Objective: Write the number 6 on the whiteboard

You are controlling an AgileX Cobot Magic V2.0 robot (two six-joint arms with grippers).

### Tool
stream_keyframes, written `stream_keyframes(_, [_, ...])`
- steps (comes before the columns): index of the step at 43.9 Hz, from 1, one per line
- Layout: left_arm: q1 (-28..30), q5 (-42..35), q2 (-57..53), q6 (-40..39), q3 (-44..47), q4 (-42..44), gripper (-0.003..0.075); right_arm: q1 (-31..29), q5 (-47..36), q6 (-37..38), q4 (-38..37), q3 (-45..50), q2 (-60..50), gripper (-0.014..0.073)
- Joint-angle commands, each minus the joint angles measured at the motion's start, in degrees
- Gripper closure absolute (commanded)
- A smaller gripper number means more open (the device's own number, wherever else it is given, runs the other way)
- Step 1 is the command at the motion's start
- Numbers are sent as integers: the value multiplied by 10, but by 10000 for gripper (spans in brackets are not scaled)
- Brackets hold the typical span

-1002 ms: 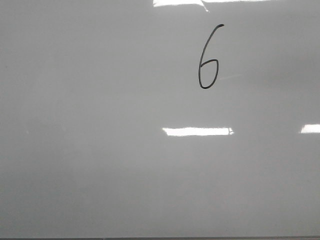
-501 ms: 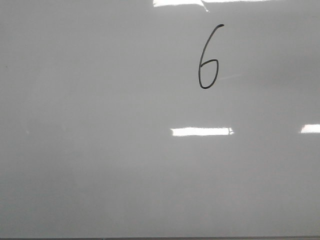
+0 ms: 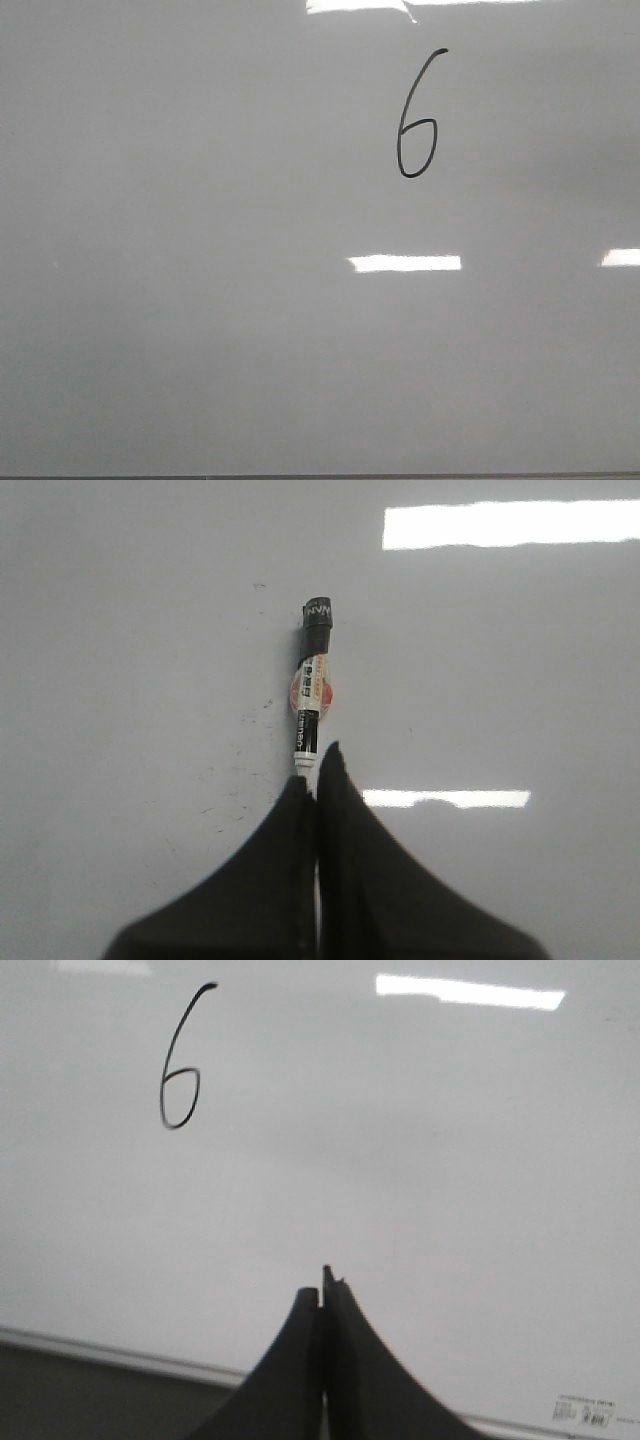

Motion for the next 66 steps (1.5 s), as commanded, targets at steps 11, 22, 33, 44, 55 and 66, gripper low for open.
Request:
stream_keyframes(11, [1,-48,-8,-4,2,-5,741,-33,-388,-3,-7,282,-167,662])
stream_keyframes(22, [1,-48,-8,-4,2,-5,741,-44,-526,-3,-7,422,-242,662])
stream_keyframes(33, [1,-48,-8,-4,2,-5,741,-46,-518,-2,-7,438,-255,662])
stream_keyframes(44, [1,-48,-8,-4,2,-5,741,-54,-518,-2,-7,438,-255,662])
stream_keyframes(55, [1,-48,-8,-4,2,-5,741,-54,-518,-2,-7,438,-255,662])
stream_keyframes(66, [1,-48,-8,-4,2,-5,741,-57,-518,-2,-7,438,-255,662])
